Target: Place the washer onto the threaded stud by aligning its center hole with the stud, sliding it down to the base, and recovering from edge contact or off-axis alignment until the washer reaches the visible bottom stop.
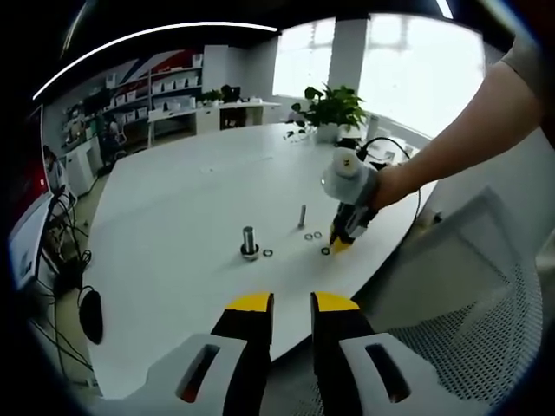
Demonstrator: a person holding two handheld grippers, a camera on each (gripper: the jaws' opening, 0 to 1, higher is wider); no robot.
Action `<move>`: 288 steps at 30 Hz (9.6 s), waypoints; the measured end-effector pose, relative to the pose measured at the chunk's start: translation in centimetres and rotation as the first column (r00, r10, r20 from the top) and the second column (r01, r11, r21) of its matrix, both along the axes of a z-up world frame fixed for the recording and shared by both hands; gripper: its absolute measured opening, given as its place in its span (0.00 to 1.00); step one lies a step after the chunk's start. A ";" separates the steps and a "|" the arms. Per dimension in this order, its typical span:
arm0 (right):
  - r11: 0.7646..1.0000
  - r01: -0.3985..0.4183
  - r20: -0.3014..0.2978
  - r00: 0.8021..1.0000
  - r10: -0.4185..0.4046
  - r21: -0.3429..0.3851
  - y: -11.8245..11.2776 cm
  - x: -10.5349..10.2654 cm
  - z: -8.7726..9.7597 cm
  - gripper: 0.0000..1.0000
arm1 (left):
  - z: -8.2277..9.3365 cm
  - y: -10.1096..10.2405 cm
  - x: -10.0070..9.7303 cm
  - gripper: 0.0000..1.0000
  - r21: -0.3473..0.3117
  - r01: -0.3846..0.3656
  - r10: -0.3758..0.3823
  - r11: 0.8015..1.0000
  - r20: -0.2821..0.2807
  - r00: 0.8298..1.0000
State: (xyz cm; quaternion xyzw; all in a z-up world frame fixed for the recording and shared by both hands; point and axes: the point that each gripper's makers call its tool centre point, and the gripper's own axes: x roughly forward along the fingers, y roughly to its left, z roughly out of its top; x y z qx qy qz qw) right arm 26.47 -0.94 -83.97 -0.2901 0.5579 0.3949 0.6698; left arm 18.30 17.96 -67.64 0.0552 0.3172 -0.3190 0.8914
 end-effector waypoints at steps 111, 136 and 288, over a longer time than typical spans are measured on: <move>0.995 0.090 0.182 0.979 -0.096 0.042 0.5 8.6 7.5 0.13 | 0.3 0.3 0.4 0.13 -0.007 -0.021 0.021 1.000 0.017 1.000; 0.997 -0.028 0.147 0.988 0.038 -0.067 0.9 9.4 5.8 0.13 | 0.2 0.5 0.5 0.13 0.000 -0.027 0.027 1.000 0.013 1.000; 0.926 -0.361 0.032 0.930 0.366 -0.113 11.6 6.5 -0.3 0.15 | 0.0 0.2 0.3 0.13 -0.006 -0.020 0.020 1.000 -0.008 1.000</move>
